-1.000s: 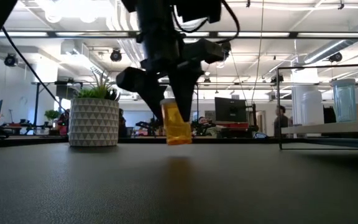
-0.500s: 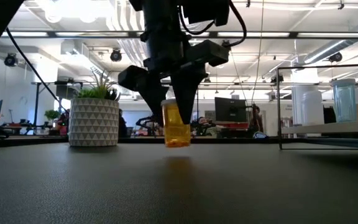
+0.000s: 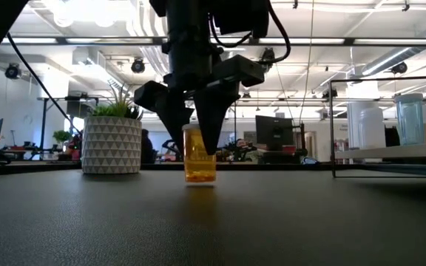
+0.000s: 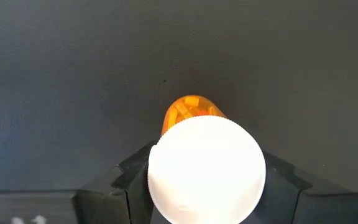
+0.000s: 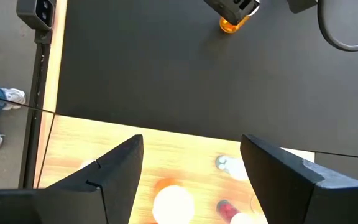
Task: Pick and place medicine bottles onto shelf by color
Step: Put the orange pill bottle on the shelf aligned with the other pill capsule bottles
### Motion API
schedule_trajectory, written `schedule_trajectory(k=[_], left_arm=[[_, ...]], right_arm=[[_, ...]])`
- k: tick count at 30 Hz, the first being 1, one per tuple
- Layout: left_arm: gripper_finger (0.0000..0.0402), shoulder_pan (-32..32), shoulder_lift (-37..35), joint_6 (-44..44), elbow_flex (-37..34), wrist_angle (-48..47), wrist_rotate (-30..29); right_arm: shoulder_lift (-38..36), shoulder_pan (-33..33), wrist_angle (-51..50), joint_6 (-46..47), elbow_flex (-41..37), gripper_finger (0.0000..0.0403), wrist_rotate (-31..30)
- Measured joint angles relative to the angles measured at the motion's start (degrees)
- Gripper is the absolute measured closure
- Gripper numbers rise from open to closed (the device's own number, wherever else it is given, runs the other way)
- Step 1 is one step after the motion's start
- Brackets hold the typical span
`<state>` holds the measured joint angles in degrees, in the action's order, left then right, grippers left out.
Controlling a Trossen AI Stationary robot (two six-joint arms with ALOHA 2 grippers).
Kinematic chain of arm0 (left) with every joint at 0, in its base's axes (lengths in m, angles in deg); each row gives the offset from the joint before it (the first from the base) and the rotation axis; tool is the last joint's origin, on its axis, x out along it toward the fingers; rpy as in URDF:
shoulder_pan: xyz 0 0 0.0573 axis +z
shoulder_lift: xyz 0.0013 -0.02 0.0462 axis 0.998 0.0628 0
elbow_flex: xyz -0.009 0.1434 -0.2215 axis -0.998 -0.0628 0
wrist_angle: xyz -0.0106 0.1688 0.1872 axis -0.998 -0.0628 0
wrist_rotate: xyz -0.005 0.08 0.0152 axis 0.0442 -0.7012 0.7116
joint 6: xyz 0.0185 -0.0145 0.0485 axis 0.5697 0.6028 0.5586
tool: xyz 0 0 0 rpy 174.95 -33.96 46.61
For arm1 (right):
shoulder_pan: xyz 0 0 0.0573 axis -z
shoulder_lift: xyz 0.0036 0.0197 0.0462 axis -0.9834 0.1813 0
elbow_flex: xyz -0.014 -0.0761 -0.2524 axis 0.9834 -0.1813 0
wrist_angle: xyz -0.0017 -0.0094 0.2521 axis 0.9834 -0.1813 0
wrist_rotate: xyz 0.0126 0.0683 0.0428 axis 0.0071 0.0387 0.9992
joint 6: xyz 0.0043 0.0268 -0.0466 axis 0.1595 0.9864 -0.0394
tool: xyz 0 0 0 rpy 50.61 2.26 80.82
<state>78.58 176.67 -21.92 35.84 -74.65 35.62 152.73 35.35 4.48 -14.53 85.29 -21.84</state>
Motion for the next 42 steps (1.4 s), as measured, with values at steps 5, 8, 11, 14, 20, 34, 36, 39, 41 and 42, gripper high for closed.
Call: schedule_trajectory(k=[5,8,11,14,20,34,36,39,41,42], left_arm=[[0.0213,0.0,0.0,0.2,-0.3,0.0,0.2],[0.0213,0.0,0.0,0.3,-0.3,0.0,0.2],[0.0213,0.0,0.0,0.3,-0.4,0.0,0.2],[0.0213,0.0,0.0,0.3,-0.5,0.1,0.2],[0.0213,0.0,0.0,1.9,-1.0,0.1,0.6],[0.0186,-0.1,0.0,3.2,-1.0,0.1,0.6],[0.0171,-0.1,0.0,3.2,-1.0,0.2,0.6],[0.0149,-0.1,0.0,3.2,-1.0,0.2,0.6],[0.0135,-0.1,-0.1,3.1,-0.8,0.0,0.6],[0.0130,-0.1,-0.2,3.2,-0.7,0.1,1.1]], right_arm=[[0.0,0.0,0.0,0.0,0.0,0.0145,0.0],[0.0,0.0,0.0,0.0,0.0,0.0145,0.0],[0.0,0.0,0.0,0.0,0.0,0.0145,0.0],[0.0,0.0,0.0,0.0,0.0,0.0145,0.0],[0.0,0.0,0.0,0.0,0.0,0.0145,0.0],[0.0,0.0,-0.1,0.0,0.0,0.0145,0.0],[0.0,0.0,-0.1,0.0,0.0,0.0145,0.0],[0.0,0.0,-0.1,-0.2,0.0,0.0145,0.0],[0.0,0.0,-0.1,-0.3,0.0,0.0145,0.0],[0.0,0.0,-0.1,-0.4,0.0,0.0145,0.0]])
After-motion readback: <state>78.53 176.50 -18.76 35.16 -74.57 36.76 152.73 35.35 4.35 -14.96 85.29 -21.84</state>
